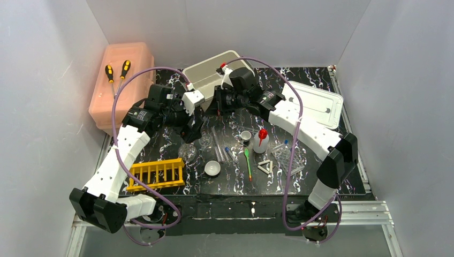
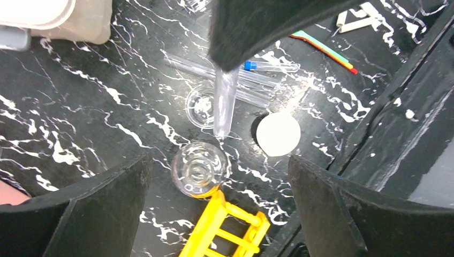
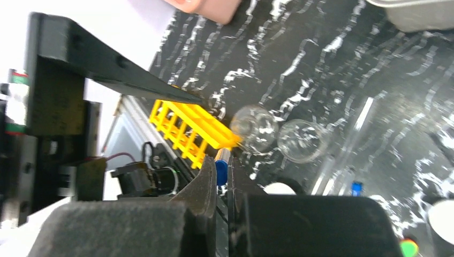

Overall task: Organize the chemistry lab equipment
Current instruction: Insert the test tube into the slot of the test tube rack.

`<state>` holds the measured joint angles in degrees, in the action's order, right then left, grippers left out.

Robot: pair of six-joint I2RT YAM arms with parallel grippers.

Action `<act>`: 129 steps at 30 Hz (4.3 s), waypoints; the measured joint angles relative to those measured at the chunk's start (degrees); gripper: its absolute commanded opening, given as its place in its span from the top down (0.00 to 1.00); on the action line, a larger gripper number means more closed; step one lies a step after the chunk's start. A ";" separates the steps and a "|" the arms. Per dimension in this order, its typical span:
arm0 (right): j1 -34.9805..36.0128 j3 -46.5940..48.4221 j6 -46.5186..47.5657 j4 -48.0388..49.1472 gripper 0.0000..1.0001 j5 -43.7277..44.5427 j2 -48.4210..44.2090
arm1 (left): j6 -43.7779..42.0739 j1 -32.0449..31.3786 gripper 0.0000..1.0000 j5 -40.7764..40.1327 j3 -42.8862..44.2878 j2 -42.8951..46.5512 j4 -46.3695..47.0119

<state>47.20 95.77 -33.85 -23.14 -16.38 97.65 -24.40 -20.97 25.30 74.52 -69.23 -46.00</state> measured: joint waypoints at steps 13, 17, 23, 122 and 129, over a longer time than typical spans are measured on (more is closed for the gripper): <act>-14.19 -13.40 11.93 -28.28 0.99 21.44 -29.35 | 12.96 0.87 0.02 -2.47 8.50 -4.83 -5.46; -15.34 -21.70 9.92 -32.33 0.99 27.76 -35.30 | 14.97 3.17 0.02 -2.16 11.10 -8.09 -6.62; -16.50 -33.24 5.68 -31.93 0.99 33.75 -37.35 | 16.13 6.08 0.02 -1.53 13.22 -10.23 -9.11; -15.72 -54.36 -12.59 -24.63 0.77 49.00 -41.99 | 12.90 8.59 0.02 0.26 12.96 -11.13 -9.31; -15.04 -54.36 -12.96 -24.81 0.55 48.94 -42.07 | 12.55 8.61 0.02 0.13 12.96 -11.13 -9.29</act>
<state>32.16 41.41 -46.81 -47.94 32.56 55.57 -11.86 -12.36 25.43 87.48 -80.36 -55.29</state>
